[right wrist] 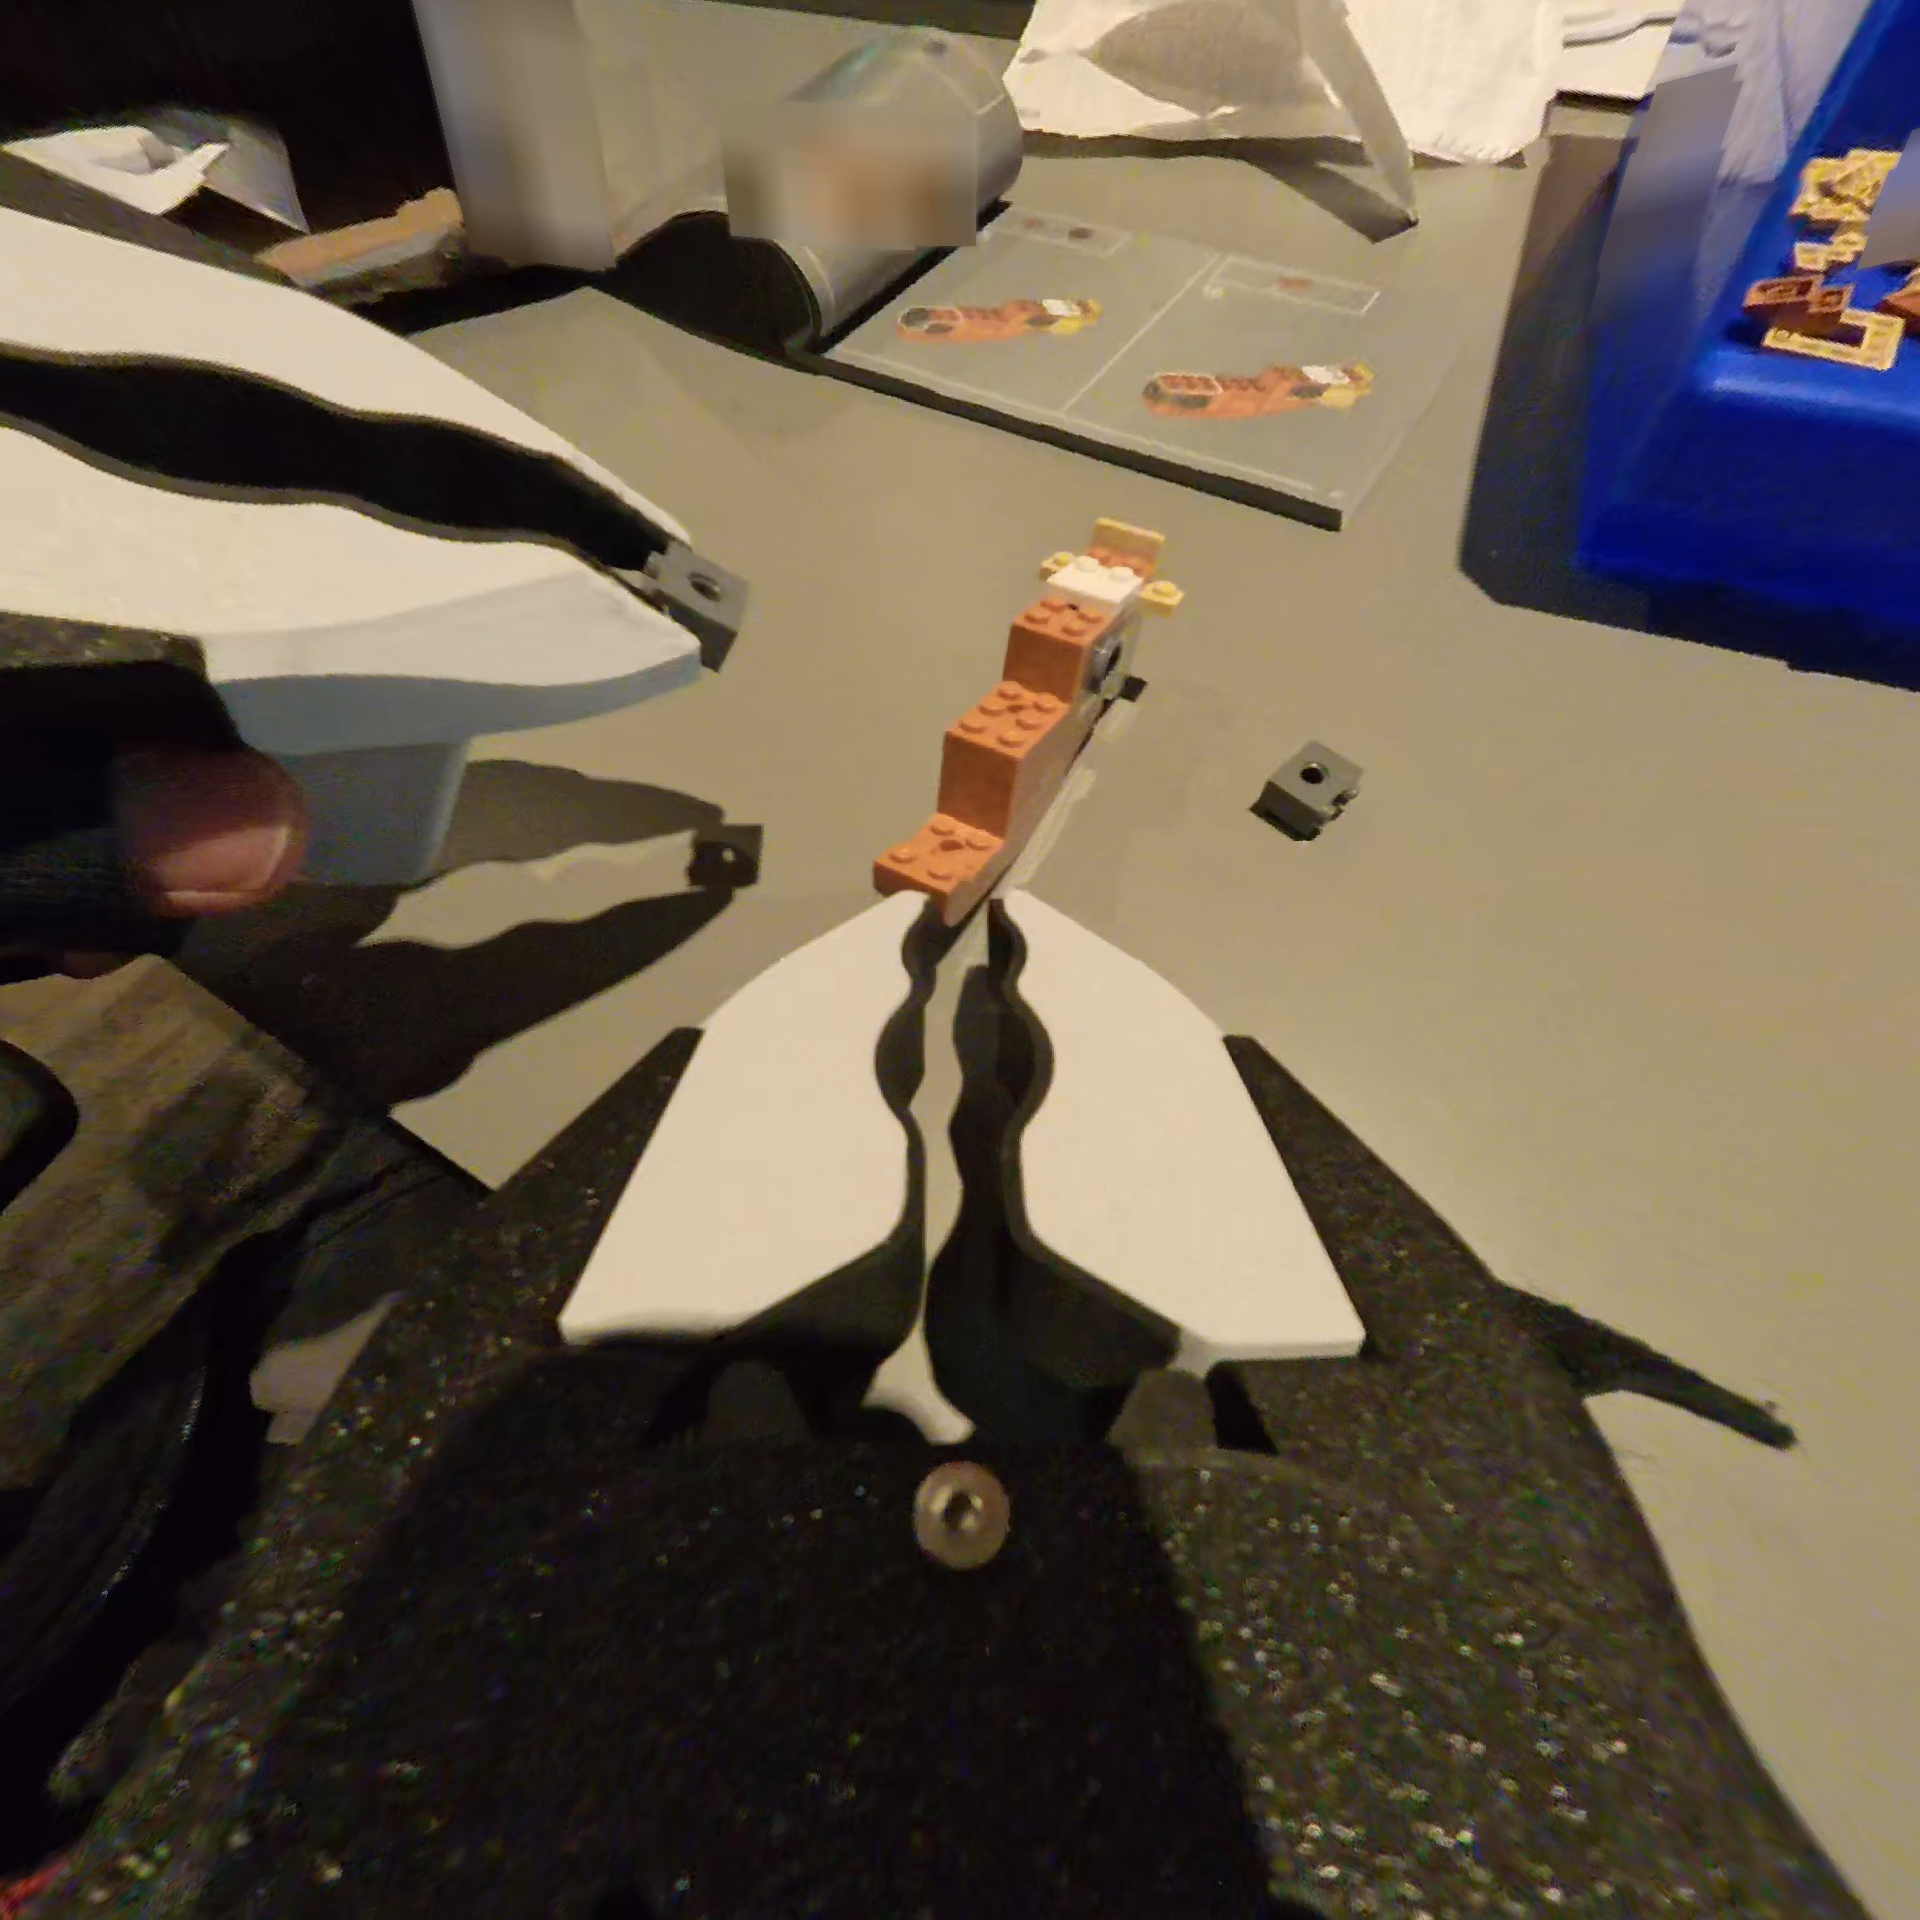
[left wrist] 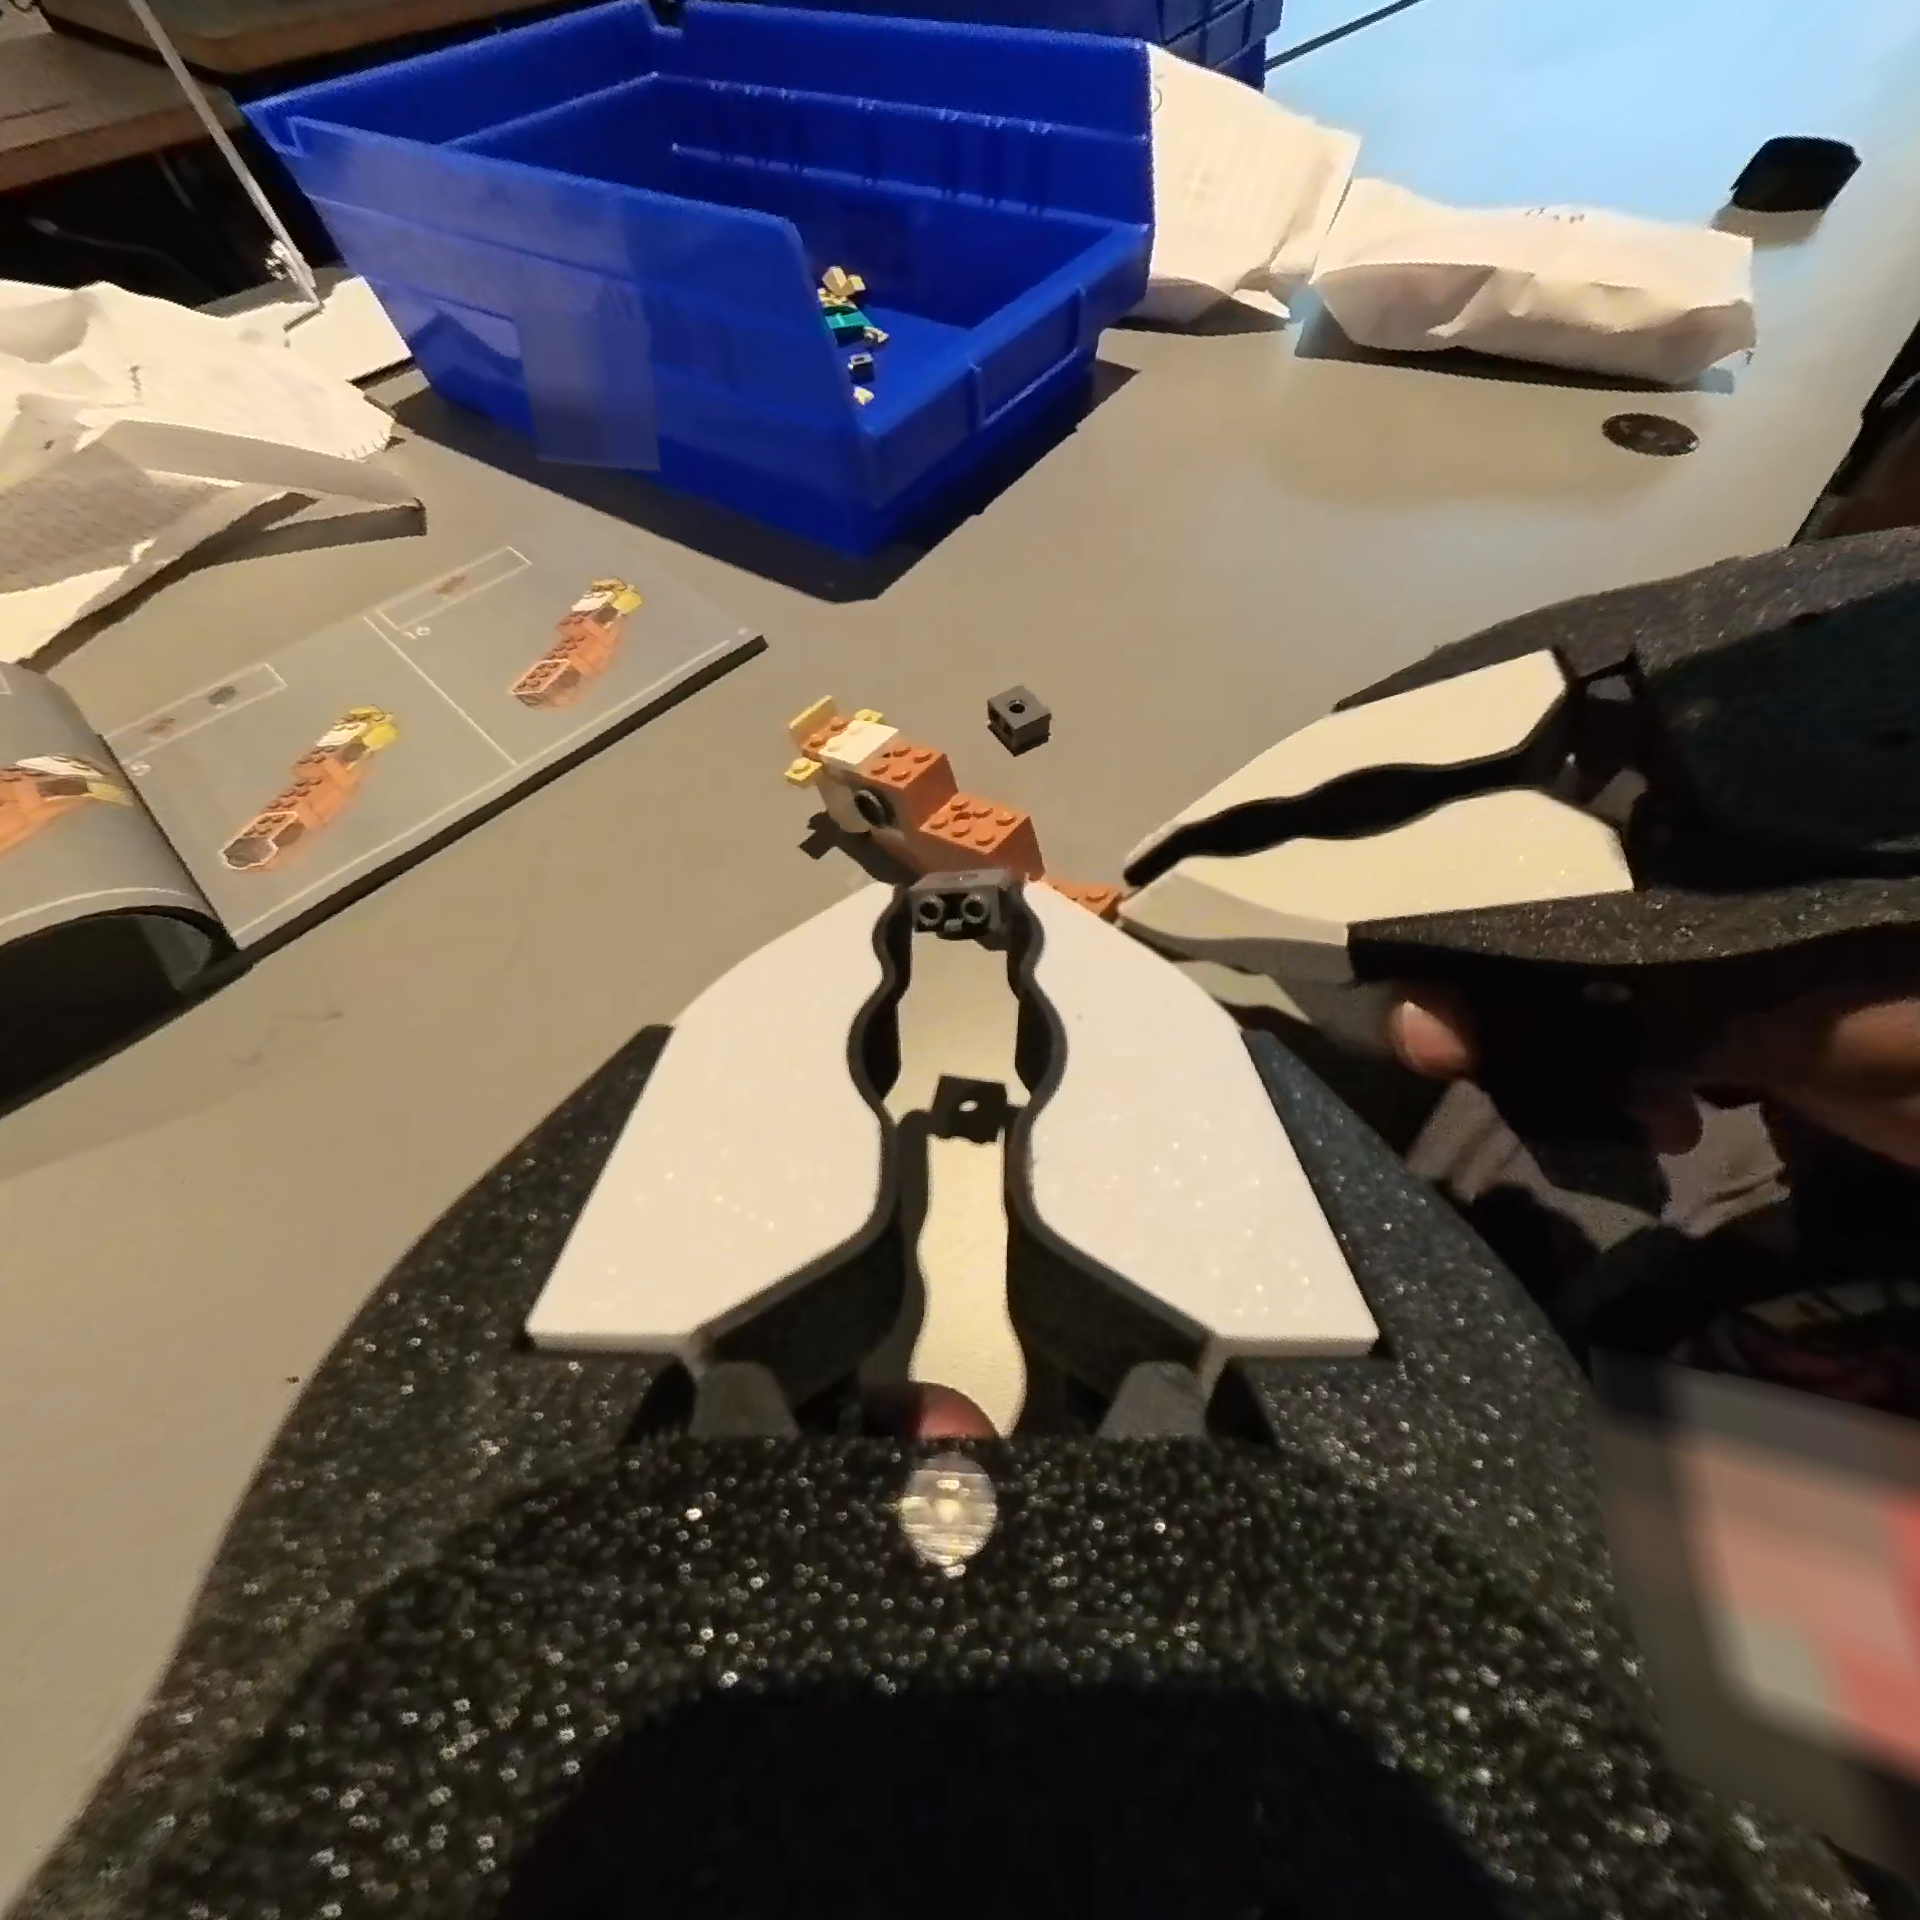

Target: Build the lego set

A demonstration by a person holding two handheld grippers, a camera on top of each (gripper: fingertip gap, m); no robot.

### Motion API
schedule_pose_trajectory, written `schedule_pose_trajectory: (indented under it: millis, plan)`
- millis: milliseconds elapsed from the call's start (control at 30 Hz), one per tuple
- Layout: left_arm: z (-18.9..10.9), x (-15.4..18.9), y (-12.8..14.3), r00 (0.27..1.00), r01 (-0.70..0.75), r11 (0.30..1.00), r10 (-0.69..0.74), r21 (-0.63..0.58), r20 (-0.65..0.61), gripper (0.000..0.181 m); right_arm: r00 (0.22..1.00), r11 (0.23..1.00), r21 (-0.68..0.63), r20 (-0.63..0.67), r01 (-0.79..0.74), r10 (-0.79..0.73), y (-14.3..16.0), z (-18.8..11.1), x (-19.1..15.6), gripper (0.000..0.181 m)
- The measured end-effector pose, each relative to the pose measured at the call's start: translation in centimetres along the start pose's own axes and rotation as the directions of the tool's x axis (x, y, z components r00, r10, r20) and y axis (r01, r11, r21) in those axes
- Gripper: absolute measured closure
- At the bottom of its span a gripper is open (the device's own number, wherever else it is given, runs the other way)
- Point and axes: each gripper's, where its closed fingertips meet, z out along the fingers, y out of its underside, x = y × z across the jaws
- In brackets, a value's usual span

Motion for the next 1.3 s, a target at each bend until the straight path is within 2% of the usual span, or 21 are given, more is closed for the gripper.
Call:
schedule_pose_trajectory:
  millis: [100,133,233,467,700,833,967,1133,1300]
  plan:
    - [-0.1,0.1,0.0,1.000,-0.004,1.000,0.004,-0.002,-0.008,0.164,0.999,0.999,-0.039,0.016,0.033,-0.033,0.2,-0.2,-0.3,0.147]
    - [-0.1,0.1,0.0,1.000,-0.004,1.000,0.004,-0.003,-0.011,0.164,0.999,0.998,-0.042,0.013,0.052,-0.051,0.0,-0.2,-0.5,0.147]
    - [-0.1,0.1,0.1,1.000,-0.002,1.000,0.002,-0.007,-0.011,0.164,0.995,0.993,-0.067,-0.004,0.100,-0.101,-0.1,0.4,-0.8,0.148]
    - [-0.5,0.3,0.0,1.000,-0.008,1.000,0.008,0.001,-0.014,0.164,0.994,0.986,-0.130,-0.010,0.104,-0.106,-0.2,1.5,-0.9,0.148]
    - [-0.7,0.4,-0.1,1.000,-0.012,1.000,0.013,0.008,-0.022,0.164,0.994,0.980,-0.171,-0.019,0.099,-0.104,0.2,1.8,-0.1,0.160]
    - [-1.0,0.3,-0.1,1.000,-0.013,1.000,0.013,0.015,-0.019,0.164,0.993,0.985,-0.125,0.004,0.115,-0.115,-0.2,1.1,0.1,0.162]
    - [-1.1,0.1,-0.2,1.000,-0.012,1.000,0.013,0.025,-0.021,0.164,0.987,0.987,-0.022,0.015,0.162,-0.162,-1.3,-0.7,0.8,0.163]
    - [-0.9,0.8,-0.4,0.997,0.020,0.999,-0.017,0.045,-0.073,0.164,0.943,0.937,0.111,-0.007,0.330,-0.332,-2.7,-3.0,0.7,0.165]
    - [-0.5,2.1,-0.5,0.987,0.073,0.995,-0.062,0.067,-0.150,0.164,0.909,0.896,0.161,-0.017,0.414,-0.417,-2.7,-3.4,1.1,0.165]
